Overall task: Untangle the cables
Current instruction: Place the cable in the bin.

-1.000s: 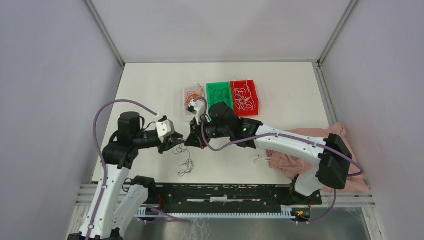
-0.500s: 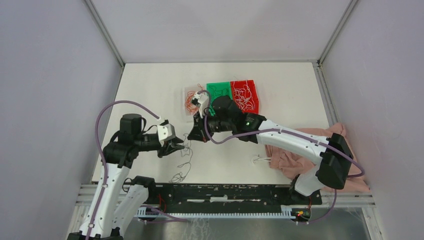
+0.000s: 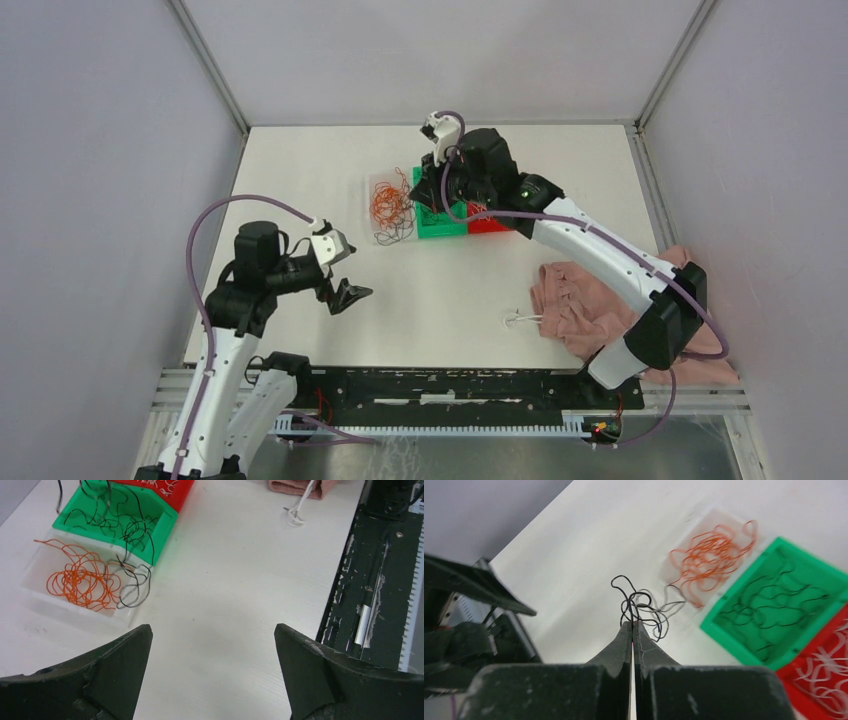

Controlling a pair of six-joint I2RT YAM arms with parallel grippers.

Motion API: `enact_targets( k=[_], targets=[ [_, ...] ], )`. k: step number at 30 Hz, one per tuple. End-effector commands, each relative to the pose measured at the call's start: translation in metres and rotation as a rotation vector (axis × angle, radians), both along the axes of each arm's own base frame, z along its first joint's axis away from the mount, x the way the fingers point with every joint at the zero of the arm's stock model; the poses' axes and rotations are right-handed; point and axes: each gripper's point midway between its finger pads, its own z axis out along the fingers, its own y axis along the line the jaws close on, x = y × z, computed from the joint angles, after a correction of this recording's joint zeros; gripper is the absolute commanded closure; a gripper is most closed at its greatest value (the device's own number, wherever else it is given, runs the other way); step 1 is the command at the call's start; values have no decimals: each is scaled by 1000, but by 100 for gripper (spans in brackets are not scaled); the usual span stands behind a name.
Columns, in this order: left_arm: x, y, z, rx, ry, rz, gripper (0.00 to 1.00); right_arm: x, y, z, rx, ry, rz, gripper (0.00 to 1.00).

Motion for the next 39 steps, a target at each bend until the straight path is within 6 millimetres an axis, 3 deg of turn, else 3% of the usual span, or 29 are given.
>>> enact_targets(
  k=[1,7,12,18,22,33,39],
  targets=[
    [24,2,20,-52,13,116,1,63,-35,19,-129,-174,-182,100],
    [31,3,18,-50,33,138,1,124,-68,49,-133,-293,-354,100],
    [36,5,16,-39,28,154,1,161,-83,37,-196,-318,-448,100],
    [43,8,11,-27,43,185,1,186,-82,-7,-277,-299,-472,100],
    [56,14,6,-22,85,260,1,194,-73,-50,-303,-229,-457,100],
    [74,21,14,-24,90,349,1,193,-56,-160,-436,-39,-401,100],
    [89,32,13,-6,110,436,1,188,-45,-199,-549,-31,-380,100]
  ],
)
